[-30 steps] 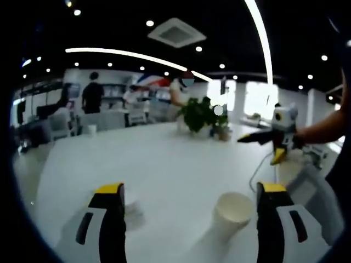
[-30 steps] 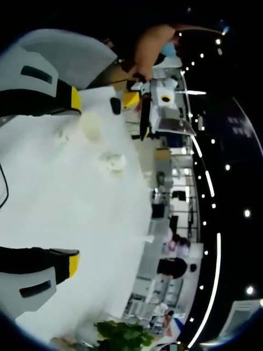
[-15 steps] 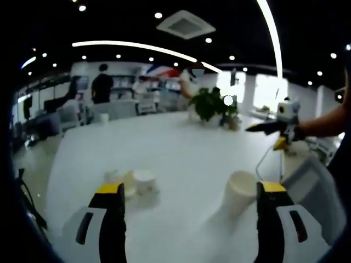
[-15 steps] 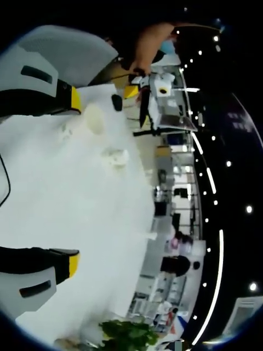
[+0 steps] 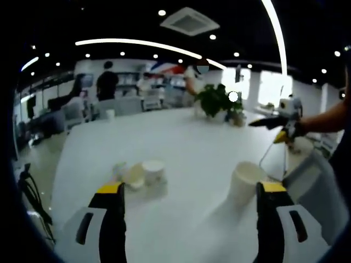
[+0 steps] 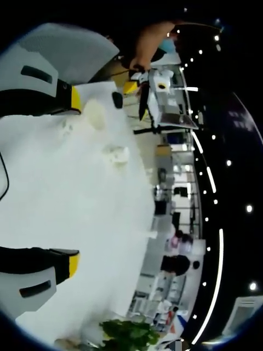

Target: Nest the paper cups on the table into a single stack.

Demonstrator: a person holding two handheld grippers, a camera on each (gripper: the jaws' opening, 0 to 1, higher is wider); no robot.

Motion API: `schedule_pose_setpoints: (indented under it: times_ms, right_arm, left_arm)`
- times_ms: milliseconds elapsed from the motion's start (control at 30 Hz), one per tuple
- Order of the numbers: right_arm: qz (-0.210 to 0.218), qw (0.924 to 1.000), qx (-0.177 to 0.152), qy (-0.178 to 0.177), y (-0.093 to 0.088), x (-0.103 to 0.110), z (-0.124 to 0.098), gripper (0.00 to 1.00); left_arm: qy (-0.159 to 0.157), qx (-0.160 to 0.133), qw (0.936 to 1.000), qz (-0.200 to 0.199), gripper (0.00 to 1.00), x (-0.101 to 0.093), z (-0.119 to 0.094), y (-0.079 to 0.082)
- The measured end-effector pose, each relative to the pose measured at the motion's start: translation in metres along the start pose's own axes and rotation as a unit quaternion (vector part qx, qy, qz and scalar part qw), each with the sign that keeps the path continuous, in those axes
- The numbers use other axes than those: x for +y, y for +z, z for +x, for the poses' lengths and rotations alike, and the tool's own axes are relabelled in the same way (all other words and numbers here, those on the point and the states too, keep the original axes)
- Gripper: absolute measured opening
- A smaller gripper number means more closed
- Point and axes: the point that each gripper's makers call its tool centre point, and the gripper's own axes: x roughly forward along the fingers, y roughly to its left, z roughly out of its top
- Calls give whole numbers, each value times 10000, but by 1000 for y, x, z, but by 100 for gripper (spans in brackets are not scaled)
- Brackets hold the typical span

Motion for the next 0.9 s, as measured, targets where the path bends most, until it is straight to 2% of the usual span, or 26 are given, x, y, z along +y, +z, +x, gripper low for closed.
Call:
schedule_pose_setpoints:
  times_ms: [233,400,500,767,900]
  right_arm:
    - [26,10000,11,44,-1,3,2,100]
    - [57,10000,36,39,-4,2,4,100]
    - [75,10000,34,31,-4,1,4,100]
    - [86,10000,28,23,-4,5,4,100]
    - [125,9999,44,-1,-9,8,2,100]
  left_arm:
    - [37,1,10000,1,97,1,1,-5]
    - [77,71,9999,42,95,5,6,-16]
    - [144,-116,9997,153,98,9,9,-13]
    - [207,-113,9995,204,98,19,27,-23]
    - [202,-108,9997,31,98,22,37,-29]
